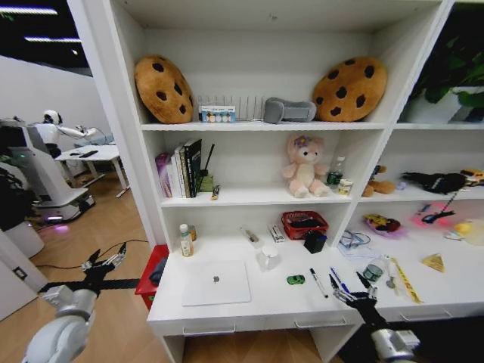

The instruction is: Organize the objects on the table.

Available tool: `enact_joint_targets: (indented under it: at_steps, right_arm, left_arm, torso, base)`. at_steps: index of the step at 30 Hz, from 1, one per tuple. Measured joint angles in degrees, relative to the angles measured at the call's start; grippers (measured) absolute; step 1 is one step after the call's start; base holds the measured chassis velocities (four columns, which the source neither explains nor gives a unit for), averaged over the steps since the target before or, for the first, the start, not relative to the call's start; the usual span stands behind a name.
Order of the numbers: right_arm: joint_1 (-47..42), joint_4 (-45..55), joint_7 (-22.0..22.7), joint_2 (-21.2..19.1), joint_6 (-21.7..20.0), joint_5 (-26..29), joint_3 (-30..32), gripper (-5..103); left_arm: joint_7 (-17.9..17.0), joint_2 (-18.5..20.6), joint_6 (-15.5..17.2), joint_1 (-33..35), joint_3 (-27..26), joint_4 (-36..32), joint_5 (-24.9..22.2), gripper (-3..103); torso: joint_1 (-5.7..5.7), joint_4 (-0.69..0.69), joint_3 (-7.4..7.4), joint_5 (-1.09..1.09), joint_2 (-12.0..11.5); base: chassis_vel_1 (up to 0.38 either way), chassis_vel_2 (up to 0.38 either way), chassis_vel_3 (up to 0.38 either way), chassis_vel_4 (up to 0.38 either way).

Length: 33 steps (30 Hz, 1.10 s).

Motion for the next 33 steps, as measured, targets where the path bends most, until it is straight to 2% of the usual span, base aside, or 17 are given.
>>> enact_joint_targets:
  at_steps: [13, 33]
  right_arm:
    - [5.65, -6.70, -0.74, -0.13, -0.76, -2.01, -6.15, 100]
    - [13.13, -10.96, -0.68, -0.09, -2.67, -3.59, -12.89, 100]
  left_arm:
    - [-0.13, -0.20, 0.61, -1.00, 1.84, 0.56, 0.77, 100]
    - [-0.11, 0.01, 0.74, -1.20, 1.94, 1.10, 0.66, 100]
  torso:
    - [0.00, 0.00, 0.00, 0.00, 0.00]
    - [0.00, 0.01, 0.00, 0.00, 0.00]
  base:
    - [0.000, 0.000, 0.000, 0.000]
    - [0.000, 0.000, 0.000, 0.000]
